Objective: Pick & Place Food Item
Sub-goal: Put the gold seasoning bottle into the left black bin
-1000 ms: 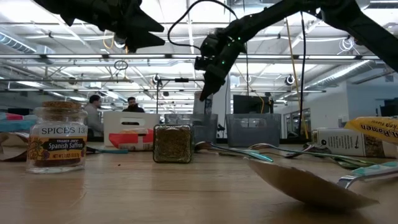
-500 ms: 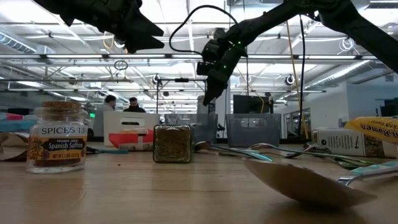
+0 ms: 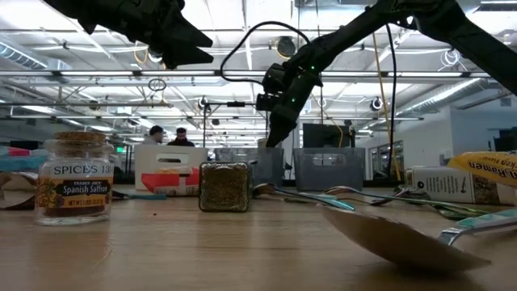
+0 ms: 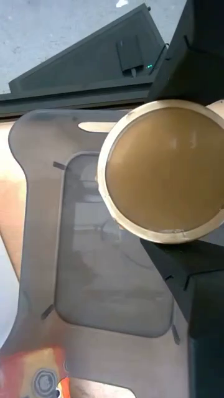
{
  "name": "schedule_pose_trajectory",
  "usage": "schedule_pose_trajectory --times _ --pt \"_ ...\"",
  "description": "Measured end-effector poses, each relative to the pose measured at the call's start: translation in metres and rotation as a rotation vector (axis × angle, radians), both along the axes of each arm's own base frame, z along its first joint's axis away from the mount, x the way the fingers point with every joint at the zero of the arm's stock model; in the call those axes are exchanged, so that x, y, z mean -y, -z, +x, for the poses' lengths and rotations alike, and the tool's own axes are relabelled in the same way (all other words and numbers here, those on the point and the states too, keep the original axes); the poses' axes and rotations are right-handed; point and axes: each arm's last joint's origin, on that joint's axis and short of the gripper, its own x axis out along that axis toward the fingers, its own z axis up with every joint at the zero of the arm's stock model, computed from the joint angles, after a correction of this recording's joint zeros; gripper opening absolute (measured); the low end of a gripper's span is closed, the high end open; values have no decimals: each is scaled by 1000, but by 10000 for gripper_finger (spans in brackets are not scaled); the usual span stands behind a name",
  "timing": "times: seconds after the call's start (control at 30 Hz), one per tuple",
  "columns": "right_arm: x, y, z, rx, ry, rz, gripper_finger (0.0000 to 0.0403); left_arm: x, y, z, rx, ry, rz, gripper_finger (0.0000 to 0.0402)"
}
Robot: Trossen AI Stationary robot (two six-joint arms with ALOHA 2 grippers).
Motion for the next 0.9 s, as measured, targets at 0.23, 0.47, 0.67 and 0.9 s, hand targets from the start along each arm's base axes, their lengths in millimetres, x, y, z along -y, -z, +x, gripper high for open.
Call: schedule_pose_trajectory --times 0.23,0.47,0.67,0.9 --pt "2 -1 1 1 11 -34 270 0 0 0 0 0 0 278" --pt "2 -1 1 1 6 -38 270 0 0 0 0 0 1 278" --pt "2 -1 1 -1 -5 -46 270 0 0 0 0 0 1 278" --pt "2 0 1 -2 -5 -45 279 0 0 0 -1 0 0 278"
